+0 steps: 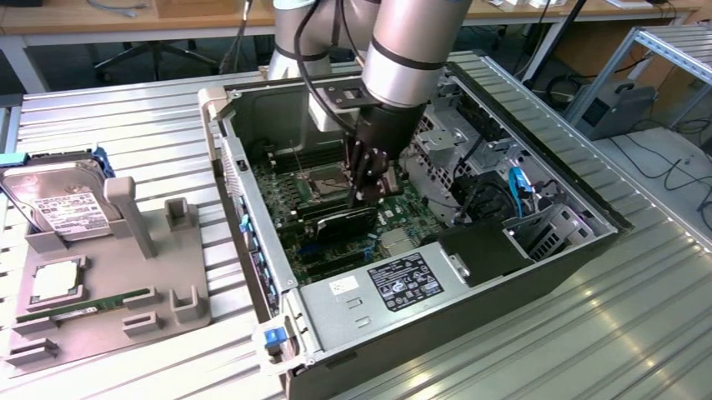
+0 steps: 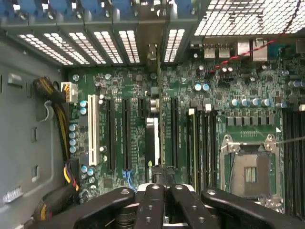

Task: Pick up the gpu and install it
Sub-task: 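Press down on the gpu until it lock into place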

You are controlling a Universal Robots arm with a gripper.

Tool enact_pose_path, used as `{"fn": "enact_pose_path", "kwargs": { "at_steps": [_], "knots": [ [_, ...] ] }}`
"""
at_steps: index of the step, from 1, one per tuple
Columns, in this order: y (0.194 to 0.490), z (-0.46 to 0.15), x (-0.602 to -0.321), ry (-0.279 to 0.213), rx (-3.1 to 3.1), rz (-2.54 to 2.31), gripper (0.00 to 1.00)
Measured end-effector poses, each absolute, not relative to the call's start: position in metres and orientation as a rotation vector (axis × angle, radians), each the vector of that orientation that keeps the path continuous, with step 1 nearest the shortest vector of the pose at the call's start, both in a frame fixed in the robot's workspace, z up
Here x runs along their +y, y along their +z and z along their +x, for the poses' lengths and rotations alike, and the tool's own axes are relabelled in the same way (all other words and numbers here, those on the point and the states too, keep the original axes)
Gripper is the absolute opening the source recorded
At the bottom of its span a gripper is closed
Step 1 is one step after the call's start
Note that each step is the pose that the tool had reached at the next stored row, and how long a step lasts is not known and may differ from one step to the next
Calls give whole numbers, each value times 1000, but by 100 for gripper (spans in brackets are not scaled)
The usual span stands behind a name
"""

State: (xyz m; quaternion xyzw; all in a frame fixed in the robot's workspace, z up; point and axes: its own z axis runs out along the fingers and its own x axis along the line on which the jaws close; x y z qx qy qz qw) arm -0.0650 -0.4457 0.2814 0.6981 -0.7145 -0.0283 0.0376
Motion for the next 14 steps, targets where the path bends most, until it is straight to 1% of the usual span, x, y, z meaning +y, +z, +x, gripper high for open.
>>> {"fn": "enact_pose_path", "kwargs": {
  "at_steps": [5, 14],
  "knots": [
    [284, -54, -446, -92, -2190, 2139, 11],
    [284, -52, -446, -92, -2190, 2139, 11]
  ]
}}
